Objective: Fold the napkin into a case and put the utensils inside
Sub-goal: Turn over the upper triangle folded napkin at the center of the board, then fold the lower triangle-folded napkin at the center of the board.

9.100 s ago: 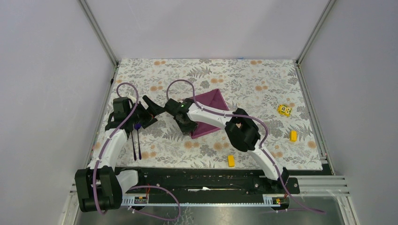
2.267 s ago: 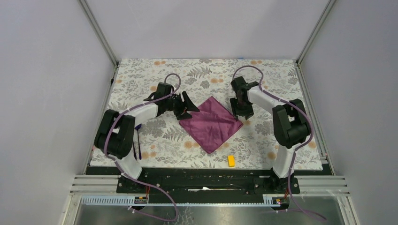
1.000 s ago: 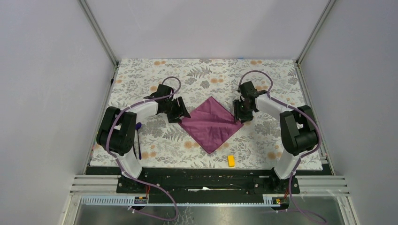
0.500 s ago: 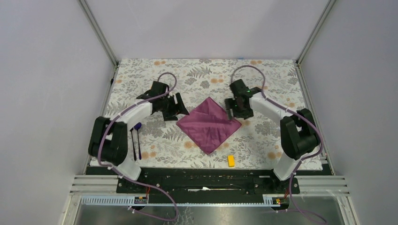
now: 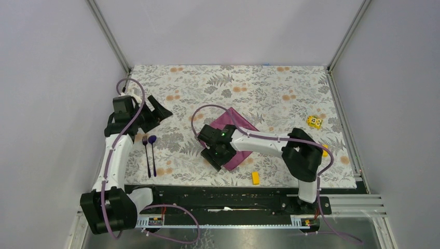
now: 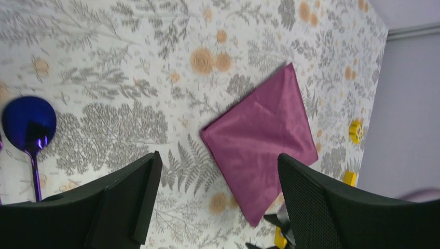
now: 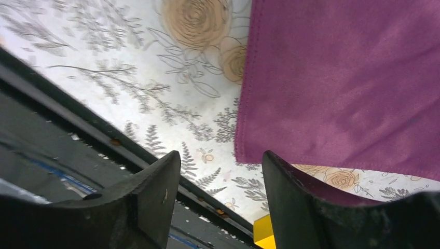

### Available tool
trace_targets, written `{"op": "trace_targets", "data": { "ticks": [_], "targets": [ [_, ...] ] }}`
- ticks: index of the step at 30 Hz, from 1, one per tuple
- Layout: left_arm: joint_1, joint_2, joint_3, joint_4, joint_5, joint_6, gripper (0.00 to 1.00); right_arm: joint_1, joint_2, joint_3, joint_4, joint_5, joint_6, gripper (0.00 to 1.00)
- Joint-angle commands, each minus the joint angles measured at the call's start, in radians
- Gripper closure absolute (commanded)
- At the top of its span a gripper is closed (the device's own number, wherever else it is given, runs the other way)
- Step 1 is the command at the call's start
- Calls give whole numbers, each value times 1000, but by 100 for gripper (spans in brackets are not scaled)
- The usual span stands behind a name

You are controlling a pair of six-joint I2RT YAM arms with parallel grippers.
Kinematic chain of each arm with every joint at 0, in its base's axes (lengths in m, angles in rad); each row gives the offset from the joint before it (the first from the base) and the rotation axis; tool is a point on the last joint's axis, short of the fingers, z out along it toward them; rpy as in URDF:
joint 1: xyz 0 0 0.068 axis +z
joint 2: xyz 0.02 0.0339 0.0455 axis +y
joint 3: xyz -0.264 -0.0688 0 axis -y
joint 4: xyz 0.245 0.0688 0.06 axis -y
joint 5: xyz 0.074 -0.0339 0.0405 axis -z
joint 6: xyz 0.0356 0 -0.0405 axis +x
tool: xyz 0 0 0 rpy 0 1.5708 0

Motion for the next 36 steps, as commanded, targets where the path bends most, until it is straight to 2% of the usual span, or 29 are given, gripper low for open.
{"op": "trace_targets", "data": {
  "ticks": [1, 3, 7, 11, 17, 25, 30, 33, 36],
  "targets": [
    [7, -52, -62, 5, 79, 13, 12, 2, 40, 23, -66, 45, -44, 34],
    [8, -58, -82, 15, 96, 7, 12, 2, 62, 23, -63, 44, -49, 35],
    [8, -70, -100, 30, 121, -3, 12, 3, 99, 29, -73, 58, -52, 44],
    [8, -71, -109, 36, 127, -1, 12, 6, 126, 37, -86, 95, -60, 39],
    [9, -65, -121, 51, 145, -11, 12, 6, 174, 14, -55, 131, -60, 43],
    [9, -43, -146, 61, 150, -5, 12, 6, 182, -91, 69, 188, -53, 71],
    [5, -14, -202, 119, 202, -42, 11, 6, 134, -92, 79, 219, -76, 90],
    [-6, 31, -259, 188, 279, -99, 11, -5, 77, -90, 90, 155, -88, 100],
    [-46, 58, -317, 282, 304, -185, 11, -42, 5, -112, 134, 9, -85, 100]
  ]
}}
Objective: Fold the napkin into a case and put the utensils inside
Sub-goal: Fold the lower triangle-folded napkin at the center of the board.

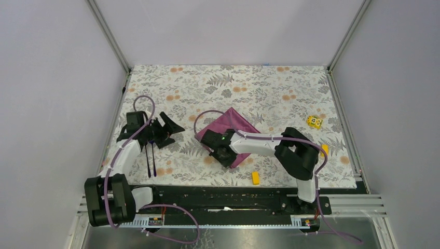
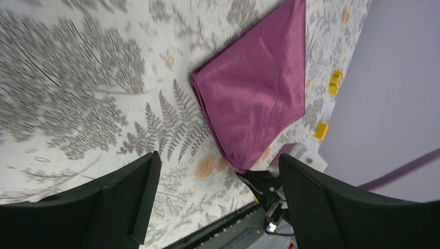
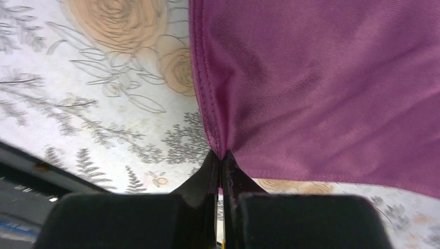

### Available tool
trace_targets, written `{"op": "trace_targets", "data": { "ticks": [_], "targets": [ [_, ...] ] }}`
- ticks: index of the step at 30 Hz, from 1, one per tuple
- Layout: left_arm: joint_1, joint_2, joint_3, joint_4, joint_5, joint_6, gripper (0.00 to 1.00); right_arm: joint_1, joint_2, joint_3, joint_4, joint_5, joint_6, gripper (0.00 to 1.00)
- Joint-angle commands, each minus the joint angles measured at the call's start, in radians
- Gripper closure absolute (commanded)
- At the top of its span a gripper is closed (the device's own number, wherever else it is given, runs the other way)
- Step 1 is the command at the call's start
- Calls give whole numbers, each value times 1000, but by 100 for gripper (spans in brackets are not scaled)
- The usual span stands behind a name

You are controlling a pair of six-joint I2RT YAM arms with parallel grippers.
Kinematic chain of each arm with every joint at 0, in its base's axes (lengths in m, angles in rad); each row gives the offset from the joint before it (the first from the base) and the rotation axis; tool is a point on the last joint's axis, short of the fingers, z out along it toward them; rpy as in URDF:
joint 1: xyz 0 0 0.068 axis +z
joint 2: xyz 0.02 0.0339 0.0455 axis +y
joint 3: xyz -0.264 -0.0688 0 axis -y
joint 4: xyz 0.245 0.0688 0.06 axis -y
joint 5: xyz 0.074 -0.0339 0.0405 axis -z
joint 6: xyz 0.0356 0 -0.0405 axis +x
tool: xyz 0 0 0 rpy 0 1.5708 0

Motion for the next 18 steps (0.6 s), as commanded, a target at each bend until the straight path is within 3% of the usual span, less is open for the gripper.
{"op": "trace_targets", "data": {
  "ticks": [1, 8, 12, 18],
  "targets": [
    [-55, 35, -80, 191, 88, -144, 11, -72, -100, -59, 126, -204, -2, 100],
    [-191, 52, -224, 480, -64, -443, 16, -261, -229, -219, 303, -586, 93, 100],
    [-261, 109, -264, 612, -150, -528, 15, -330, -276, -269, 365, -687, 125, 100],
    [-301, 273, -253, 746, -169, -574, 16, -422, -318, -317, 416, -779, 147, 100]
  ]
}}
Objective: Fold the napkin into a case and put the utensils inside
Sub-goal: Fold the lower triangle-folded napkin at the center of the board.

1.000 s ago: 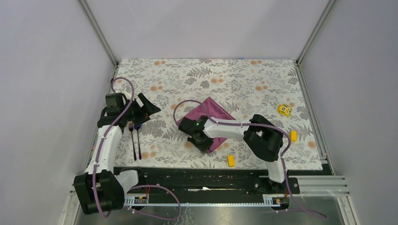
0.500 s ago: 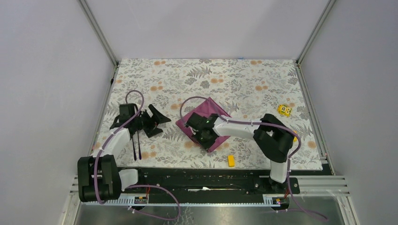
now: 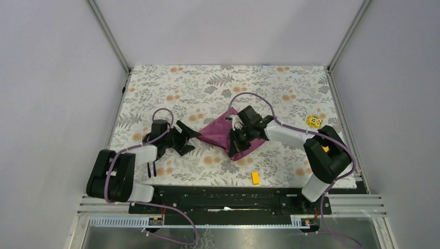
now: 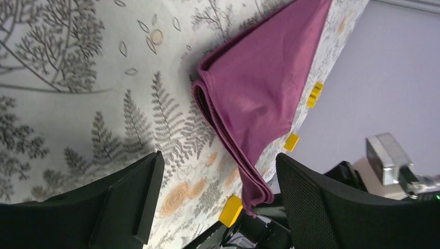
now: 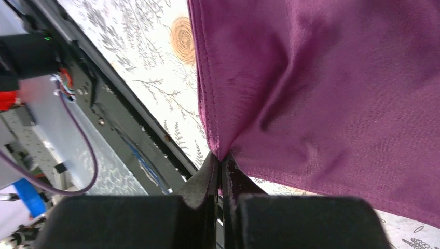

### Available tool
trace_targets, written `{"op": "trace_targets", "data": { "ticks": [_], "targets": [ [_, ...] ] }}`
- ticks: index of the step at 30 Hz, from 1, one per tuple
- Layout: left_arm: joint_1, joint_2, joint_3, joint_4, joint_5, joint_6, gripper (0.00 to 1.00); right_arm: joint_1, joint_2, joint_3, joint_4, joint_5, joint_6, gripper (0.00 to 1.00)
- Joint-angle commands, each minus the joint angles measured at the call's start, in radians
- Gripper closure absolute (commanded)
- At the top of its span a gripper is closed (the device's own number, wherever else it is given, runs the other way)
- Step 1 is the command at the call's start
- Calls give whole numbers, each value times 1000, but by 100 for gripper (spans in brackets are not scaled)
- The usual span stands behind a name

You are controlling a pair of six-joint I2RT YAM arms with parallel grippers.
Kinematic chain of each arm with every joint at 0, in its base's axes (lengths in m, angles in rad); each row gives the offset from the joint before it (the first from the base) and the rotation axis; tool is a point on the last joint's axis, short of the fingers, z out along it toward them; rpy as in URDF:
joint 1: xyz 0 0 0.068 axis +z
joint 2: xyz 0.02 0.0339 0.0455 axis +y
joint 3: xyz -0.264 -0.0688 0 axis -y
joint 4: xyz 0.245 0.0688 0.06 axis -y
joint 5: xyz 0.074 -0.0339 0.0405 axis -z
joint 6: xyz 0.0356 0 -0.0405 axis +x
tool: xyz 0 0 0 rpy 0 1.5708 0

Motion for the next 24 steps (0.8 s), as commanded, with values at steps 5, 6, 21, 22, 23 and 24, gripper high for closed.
{"op": "trace_targets", "data": {
  "ticks": [5, 6, 21, 22, 23, 24],
  "targets": [
    [-17, 152, 42, 214, -80, -56, 28, -85, -74, -50, 99, -169, 33, 100],
    [-17, 163, 50, 220, -82, -54, 31, -89, -78, -55, 102, -174, 33, 100],
    [-22, 219, 129, 209, -87, -45, 63, -131, -107, -109, 156, -227, 60, 100],
    [-21, 220, 135, 205, -86, -43, 65, -131, -108, -111, 160, -230, 63, 100],
    [-22, 222, 139, 203, -84, -42, 66, -132, -110, -113, 164, -232, 65, 100],
    [-22, 222, 144, 201, -83, -42, 68, -133, -112, -114, 167, -232, 68, 100]
  ]
}}
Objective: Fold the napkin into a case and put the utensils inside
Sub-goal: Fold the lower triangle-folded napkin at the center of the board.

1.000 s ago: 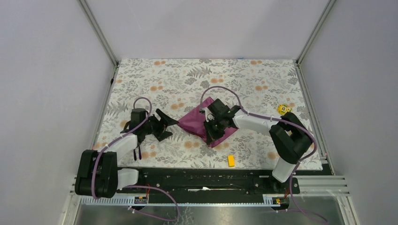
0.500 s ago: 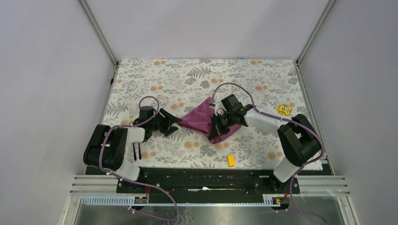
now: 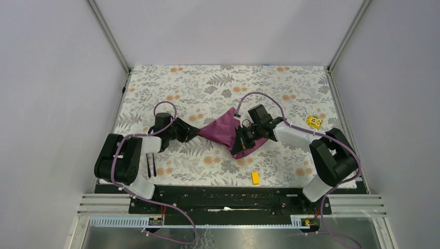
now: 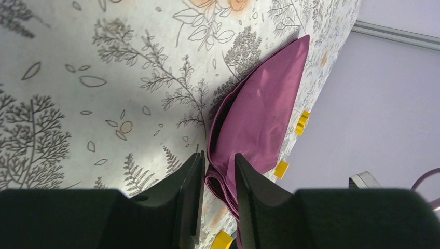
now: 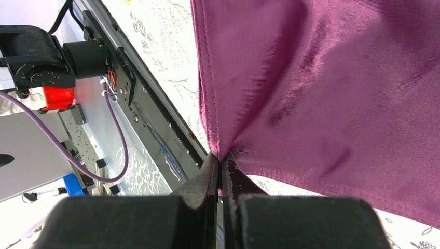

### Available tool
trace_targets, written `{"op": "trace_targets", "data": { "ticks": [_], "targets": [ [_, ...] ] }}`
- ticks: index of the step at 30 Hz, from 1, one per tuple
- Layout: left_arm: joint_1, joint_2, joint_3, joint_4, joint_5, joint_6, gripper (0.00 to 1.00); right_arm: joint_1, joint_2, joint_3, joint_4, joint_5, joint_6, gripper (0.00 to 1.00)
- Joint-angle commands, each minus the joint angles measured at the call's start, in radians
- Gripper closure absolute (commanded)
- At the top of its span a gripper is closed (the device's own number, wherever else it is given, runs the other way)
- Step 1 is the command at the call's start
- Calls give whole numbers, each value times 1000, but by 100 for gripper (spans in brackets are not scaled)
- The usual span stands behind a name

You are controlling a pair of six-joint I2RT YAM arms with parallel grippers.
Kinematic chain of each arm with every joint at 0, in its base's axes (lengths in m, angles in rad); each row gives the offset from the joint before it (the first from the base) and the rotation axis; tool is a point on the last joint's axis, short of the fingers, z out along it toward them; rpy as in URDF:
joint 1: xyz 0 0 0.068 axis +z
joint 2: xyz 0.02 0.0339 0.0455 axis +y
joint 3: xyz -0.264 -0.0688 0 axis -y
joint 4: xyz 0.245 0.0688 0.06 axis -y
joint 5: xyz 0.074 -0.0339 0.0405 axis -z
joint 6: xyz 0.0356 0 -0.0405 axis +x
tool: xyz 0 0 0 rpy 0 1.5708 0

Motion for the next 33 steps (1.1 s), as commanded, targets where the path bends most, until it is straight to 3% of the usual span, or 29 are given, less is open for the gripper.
{"op": "trace_targets", "data": {
  "ticks": [1, 6, 9, 18, 23, 33],
  "targets": [
    [-4, -2, 50, 21, -10, 17, 70, -9, -44, -8, 36, -41, 17, 100],
    [-9, -23, 104, -68, -30, 60, 94, -30, -47, -21, 42, -52, 35, 100],
    [-24, -36, 173, -179, -70, 101, 99, -75, -48, -55, 67, -88, 76, 100],
    [-141, 106, 506, -520, -247, 155, 100, -199, 59, -110, 100, -173, 143, 100],
    [-191, 206, 638, -598, -317, 122, 100, -254, 81, -109, 84, -170, 137, 100],
    [-263, 360, 845, -649, -378, 93, 100, -271, 75, -64, -34, -25, 57, 100]
  ]
}}
